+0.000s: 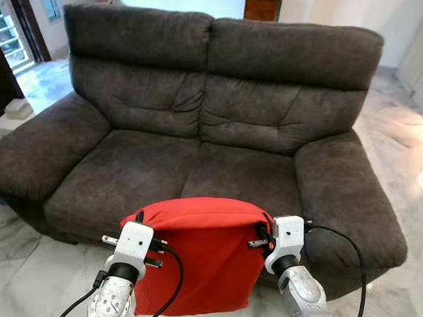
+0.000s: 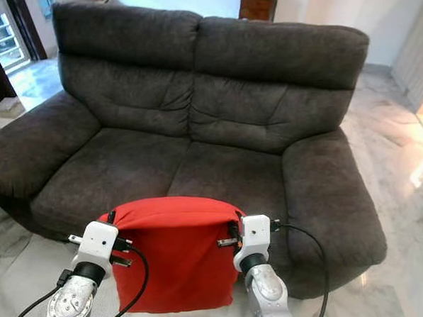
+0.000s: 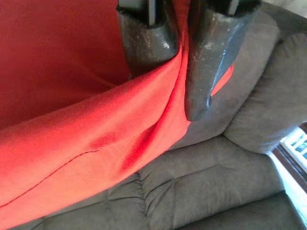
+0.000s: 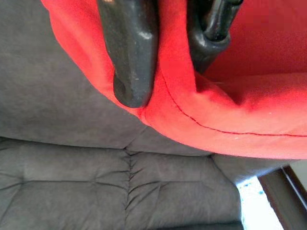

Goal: Move the pillow to the sofa from floor

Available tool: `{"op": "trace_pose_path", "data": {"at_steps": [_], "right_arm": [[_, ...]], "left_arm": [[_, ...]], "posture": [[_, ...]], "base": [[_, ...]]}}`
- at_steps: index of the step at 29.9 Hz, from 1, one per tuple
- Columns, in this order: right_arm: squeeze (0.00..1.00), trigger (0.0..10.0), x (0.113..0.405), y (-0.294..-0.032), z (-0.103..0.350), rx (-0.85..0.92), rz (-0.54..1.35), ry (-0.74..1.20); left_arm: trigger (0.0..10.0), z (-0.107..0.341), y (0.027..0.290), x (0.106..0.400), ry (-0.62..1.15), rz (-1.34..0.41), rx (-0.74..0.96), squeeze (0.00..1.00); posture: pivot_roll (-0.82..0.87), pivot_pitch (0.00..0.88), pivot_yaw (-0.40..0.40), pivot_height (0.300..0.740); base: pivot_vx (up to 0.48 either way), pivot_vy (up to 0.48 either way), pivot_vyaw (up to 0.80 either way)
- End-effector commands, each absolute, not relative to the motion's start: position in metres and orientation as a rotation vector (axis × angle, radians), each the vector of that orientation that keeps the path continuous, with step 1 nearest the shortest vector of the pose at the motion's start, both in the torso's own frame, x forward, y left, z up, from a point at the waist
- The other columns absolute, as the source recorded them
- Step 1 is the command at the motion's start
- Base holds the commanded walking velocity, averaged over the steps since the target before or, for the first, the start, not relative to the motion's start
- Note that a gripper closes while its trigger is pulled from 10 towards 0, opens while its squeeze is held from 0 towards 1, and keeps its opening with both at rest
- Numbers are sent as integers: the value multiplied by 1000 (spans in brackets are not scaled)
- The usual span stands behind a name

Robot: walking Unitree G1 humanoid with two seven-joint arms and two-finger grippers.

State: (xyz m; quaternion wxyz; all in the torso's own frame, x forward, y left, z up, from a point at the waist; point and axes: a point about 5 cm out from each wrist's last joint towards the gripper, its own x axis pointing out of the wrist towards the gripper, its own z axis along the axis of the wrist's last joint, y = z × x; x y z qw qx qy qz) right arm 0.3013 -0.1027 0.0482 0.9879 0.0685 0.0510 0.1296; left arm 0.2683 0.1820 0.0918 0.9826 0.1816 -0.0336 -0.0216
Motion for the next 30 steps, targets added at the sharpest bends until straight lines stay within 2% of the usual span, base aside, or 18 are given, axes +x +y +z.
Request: {"op": "trace_pose_path", "data": {"at_steps": [1,5,15,23,30], "right_arm": [[0,10000,313,-133,74,148,135,-30],[0,10000,318,-129,85,167,157,-63],[0,10000,321,-123,95,171,178,-98],[0,10000,333,-122,127,173,180,-204],[0,10000,337,-96,162,125,332,-330]], "left_arm": [[10000,118,199,273,-168,70,353,0],[10000,129,204,276,-196,91,351,0],[10000,145,207,280,-233,101,355,0],[10000,170,213,285,-299,117,368,0],[10000,196,217,287,-364,144,363,0]], "posture": [[194,29,-46,740],[195,30,-48,740],[198,30,-50,740],[198,29,-50,740],[203,30,-52,740]], "base": [[311,0,0],[309,0,0],[310,0,-800],[311,0,0],[312,0,191]]}}
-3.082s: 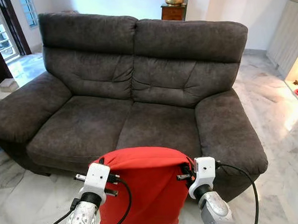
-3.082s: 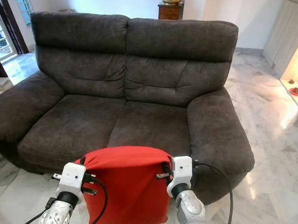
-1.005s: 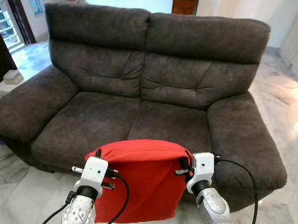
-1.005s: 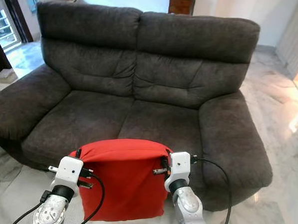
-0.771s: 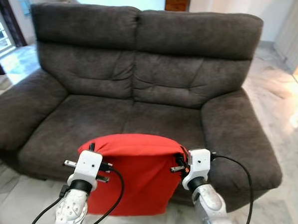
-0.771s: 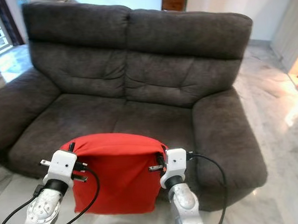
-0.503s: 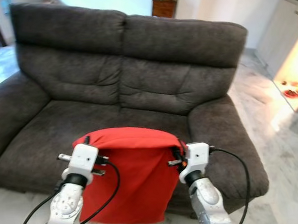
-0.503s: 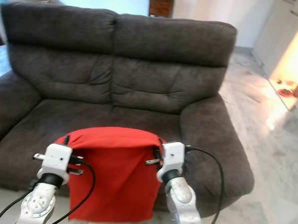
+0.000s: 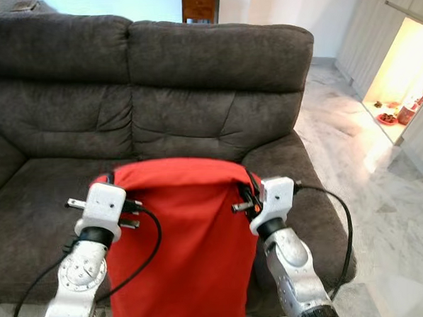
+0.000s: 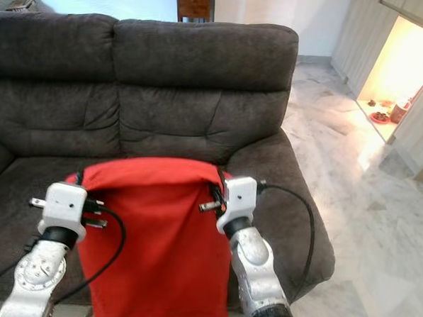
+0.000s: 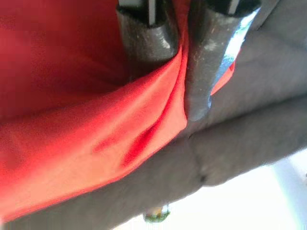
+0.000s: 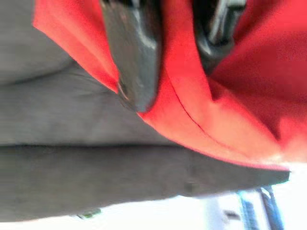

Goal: Move the pillow to the sofa from floor

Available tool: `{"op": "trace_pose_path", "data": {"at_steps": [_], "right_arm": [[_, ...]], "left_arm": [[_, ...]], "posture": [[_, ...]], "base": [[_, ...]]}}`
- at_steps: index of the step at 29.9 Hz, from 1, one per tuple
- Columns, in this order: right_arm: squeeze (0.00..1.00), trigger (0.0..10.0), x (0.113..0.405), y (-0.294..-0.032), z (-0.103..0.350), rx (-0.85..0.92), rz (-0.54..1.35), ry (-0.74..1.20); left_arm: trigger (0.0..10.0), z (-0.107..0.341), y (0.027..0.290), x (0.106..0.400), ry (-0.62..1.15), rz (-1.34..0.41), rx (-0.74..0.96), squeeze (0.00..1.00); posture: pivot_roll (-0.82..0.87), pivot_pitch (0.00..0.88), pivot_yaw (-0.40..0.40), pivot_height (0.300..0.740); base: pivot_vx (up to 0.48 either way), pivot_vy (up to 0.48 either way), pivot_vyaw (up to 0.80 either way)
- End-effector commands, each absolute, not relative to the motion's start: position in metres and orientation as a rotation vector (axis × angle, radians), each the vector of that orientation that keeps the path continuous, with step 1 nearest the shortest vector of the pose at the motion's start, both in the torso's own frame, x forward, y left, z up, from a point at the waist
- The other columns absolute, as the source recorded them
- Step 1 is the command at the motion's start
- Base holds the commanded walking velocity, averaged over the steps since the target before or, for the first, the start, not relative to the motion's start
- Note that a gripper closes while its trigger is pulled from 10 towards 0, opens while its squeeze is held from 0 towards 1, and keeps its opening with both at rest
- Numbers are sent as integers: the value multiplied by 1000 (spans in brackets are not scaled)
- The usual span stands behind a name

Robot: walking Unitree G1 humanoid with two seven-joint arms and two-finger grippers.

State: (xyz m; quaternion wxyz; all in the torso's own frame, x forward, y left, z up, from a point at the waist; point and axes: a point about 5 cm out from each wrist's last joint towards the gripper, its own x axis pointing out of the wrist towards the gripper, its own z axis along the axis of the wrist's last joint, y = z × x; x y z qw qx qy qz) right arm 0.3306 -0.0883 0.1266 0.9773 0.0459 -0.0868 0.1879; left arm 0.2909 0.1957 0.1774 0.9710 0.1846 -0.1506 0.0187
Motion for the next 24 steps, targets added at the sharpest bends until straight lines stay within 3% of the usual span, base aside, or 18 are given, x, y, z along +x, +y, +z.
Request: {"op": "trace_pose_path", "data": {"at_steps": [1,7,12,19,24], "right_arm": [[0,10000,337,-95,163,131,332,-334],[0,10000,336,-93,164,116,356,-327],[0,10000,332,-87,168,119,405,-340],[0,10000,337,-93,165,155,346,-315],[0,10000,332,-84,171,103,415,-341]], "left_arm": [[10000,197,218,287,-367,145,362,0],[10000,199,218,287,-366,147,359,0],[10000,205,220,287,-379,155,362,0],[10000,205,219,287,-374,151,360,0],[10000,206,219,287,-373,153,359,0]], "posture": [[203,30,-52,740],[202,29,-52,740],[200,29,-52,740],[205,29,-51,740],[205,29,-52,740]], "base": [[311,0,681],[311,0,0],[311,0,800],[311,0,0],[313,0,0]]}}
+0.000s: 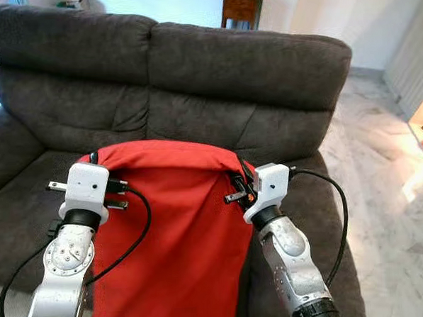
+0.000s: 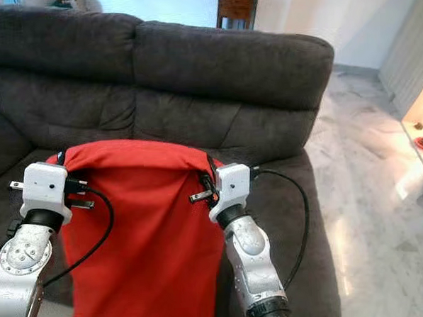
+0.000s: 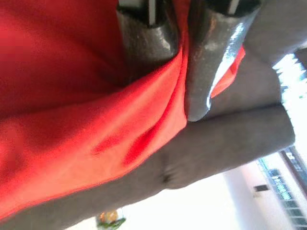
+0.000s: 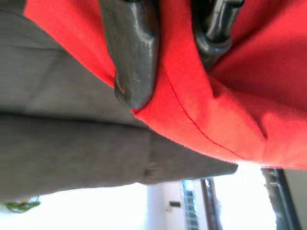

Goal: Move the pillow to the sofa from floor

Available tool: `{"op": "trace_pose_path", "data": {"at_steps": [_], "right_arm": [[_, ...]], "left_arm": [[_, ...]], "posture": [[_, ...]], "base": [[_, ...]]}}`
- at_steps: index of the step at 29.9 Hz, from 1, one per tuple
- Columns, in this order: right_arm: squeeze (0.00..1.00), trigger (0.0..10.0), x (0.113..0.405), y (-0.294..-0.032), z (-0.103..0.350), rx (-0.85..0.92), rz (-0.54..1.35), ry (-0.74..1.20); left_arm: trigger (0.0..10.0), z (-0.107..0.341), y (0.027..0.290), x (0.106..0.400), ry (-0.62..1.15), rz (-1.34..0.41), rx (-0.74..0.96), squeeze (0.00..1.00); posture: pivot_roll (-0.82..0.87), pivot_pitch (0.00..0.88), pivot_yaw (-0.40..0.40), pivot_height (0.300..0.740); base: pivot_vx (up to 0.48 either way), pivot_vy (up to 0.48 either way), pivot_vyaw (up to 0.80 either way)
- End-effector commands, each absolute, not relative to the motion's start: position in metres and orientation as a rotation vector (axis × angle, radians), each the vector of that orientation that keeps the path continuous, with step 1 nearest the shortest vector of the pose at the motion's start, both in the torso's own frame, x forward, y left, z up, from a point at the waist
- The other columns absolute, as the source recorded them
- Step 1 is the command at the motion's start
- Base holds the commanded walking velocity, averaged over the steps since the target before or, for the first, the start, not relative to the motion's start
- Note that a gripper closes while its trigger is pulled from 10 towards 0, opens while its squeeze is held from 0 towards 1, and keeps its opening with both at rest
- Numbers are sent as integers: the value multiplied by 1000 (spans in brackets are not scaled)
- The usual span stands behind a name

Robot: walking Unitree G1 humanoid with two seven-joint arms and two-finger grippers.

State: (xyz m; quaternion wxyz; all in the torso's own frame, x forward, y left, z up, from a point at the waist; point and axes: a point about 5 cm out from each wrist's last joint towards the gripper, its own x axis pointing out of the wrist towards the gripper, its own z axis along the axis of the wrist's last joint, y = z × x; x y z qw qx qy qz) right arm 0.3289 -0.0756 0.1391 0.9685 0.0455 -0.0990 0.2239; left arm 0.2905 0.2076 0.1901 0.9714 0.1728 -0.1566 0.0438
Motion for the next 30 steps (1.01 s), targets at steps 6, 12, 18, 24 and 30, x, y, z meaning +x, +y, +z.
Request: {"op": "trace_pose_path", "data": {"at_steps": [6,12,18,24,30], "right_arm": [[0,10000,333,-80,176,142,407,-358],[0,10000,329,-70,183,102,471,-394],[0,10000,331,-68,184,125,464,-387],[0,10000,332,-70,184,142,452,-381],[0,10000,339,-78,173,160,360,-301]], "left_arm": [[10000,212,222,288,-388,158,367,0],[10000,217,226,287,-401,178,377,0],[10000,219,228,287,-401,183,383,0],[10000,214,228,287,-371,175,383,0],[10000,194,216,291,-249,5,355,0]], "posture": [[208,29,-51,740],[209,30,-51,740],[213,30,-54,740],[215,32,-56,740],[216,34,-55,740]], "base": [[311,0,233],[310,0,296],[311,0,210],[259,0,0],[0,0,0]]}}
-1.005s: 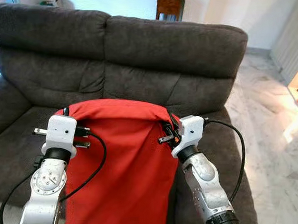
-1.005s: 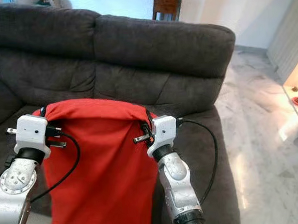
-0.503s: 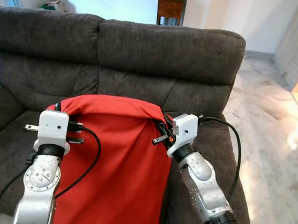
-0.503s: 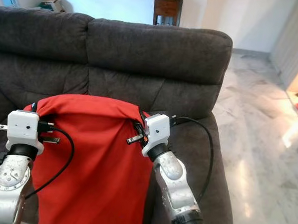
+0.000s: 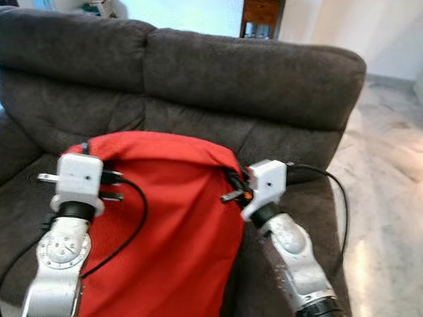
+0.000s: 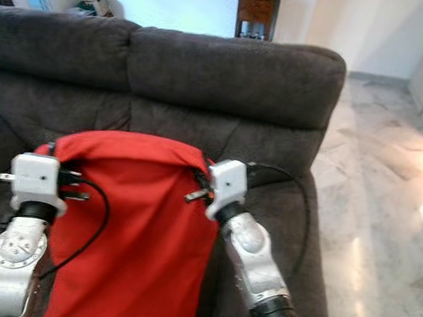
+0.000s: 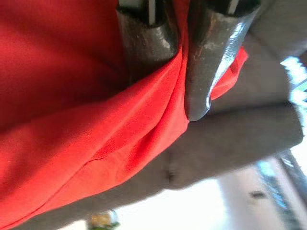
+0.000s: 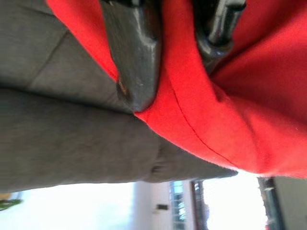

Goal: Move the pillow to the sofa from floor

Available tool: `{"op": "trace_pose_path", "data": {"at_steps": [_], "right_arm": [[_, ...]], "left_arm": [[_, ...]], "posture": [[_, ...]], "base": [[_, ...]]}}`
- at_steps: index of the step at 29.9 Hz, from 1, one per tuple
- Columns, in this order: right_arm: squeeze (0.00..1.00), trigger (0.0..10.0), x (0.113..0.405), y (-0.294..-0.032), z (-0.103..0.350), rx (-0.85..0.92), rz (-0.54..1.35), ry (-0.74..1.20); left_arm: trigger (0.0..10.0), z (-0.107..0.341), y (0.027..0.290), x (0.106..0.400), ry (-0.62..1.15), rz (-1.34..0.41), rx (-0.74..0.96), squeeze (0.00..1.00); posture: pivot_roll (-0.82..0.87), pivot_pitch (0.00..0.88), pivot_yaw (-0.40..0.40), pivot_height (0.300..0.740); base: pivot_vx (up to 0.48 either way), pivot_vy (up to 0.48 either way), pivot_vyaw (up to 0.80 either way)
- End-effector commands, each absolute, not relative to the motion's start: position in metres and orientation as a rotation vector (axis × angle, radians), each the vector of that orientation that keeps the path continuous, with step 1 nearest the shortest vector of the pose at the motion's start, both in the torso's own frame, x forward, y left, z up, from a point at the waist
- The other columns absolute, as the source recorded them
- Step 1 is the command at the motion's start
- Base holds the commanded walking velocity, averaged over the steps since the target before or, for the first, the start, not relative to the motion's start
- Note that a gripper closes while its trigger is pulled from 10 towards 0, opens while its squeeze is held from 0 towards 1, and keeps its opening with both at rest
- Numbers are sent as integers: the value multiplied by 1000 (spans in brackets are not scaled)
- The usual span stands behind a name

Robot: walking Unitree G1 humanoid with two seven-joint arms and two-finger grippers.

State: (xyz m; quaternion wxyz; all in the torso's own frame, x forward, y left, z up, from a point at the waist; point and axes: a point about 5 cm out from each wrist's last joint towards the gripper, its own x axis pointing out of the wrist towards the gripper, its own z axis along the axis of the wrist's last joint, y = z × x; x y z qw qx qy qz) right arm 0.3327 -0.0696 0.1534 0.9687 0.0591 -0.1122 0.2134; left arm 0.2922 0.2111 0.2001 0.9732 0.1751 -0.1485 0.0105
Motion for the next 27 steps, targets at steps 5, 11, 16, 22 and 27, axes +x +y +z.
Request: {"op": "trace_pose_path", "data": {"at_steps": [5,11,16,22,27], "right_arm": [[0,10000,345,-88,168,186,282,-265],[0,10000,348,-91,159,167,233,-200],[0,10000,349,-91,156,173,230,-197],[0,10000,348,-90,156,177,235,-195],[0,10000,348,-90,155,175,239,-195]], "left_arm": [[10000,177,205,288,-150,-146,397,0],[10000,177,219,290,-148,-50,394,0],[10000,173,220,287,-131,-39,397,0],[10000,172,221,287,-128,-31,400,0],[10000,171,221,287,-125,-30,399,0]], "posture": [[212,33,-54,740],[213,37,-55,740],[214,36,-55,740],[214,37,-57,740],[213,33,-55,740]], "base": [[0,0,0],[0,0,0],[0,0,0],[0,0,0],[0,0,0]]}}
